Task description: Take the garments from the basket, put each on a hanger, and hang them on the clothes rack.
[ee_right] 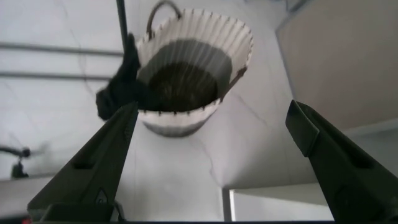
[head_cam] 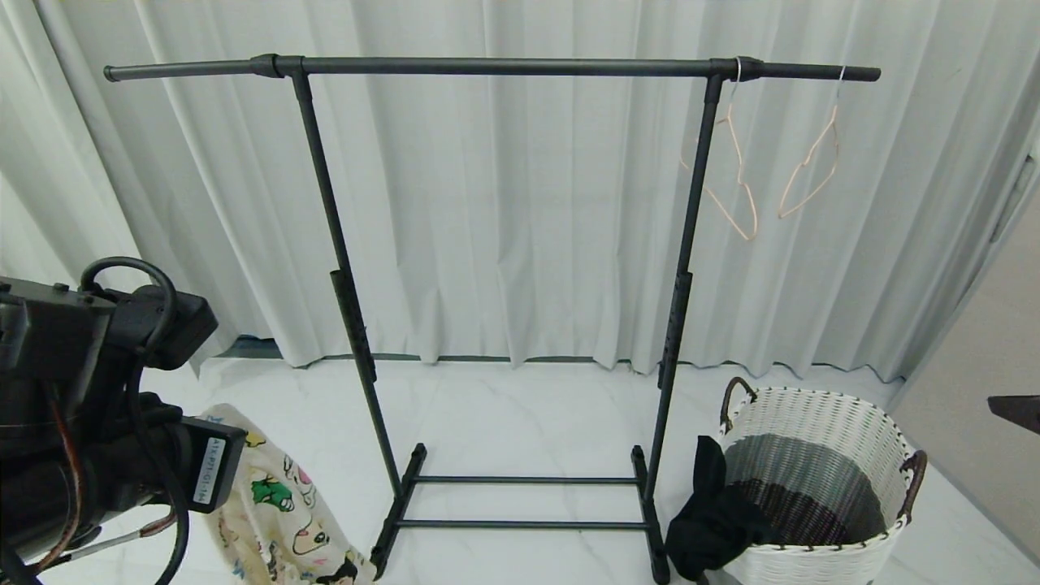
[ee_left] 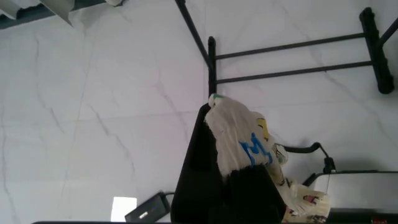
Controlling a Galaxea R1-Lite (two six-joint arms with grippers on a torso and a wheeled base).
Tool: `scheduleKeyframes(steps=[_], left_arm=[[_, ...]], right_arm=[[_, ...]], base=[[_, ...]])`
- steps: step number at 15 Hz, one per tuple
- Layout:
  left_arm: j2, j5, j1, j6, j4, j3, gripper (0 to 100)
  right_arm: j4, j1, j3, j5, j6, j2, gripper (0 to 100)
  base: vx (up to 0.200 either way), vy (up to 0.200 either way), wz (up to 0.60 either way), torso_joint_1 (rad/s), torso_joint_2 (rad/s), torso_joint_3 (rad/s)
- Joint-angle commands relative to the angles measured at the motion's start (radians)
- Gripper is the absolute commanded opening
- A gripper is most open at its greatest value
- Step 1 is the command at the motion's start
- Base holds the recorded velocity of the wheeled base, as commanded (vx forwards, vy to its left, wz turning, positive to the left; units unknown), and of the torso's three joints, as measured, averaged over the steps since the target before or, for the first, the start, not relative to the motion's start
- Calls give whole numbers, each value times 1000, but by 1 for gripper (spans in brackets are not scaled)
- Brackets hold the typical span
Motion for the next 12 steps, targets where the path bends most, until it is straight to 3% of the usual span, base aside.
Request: scheduleKeyframes(steps=[1,7,12], left_arm=[[-9,0,0,0,0,3,0],[-38,0,-3,46,-1,-22,0],[-46,0,-5,46,-1,-22,0]], right_arm=[[-20,-13,-7,2,0,10,100],[-158,-71,-33,6,-12,77,100],[-199,-99,-62,6,-23,119,100]], base=[[0,0,0,154,-442,-276],[0,0,0,193,-470,-283],[0,0,0,218,-495,-285]])
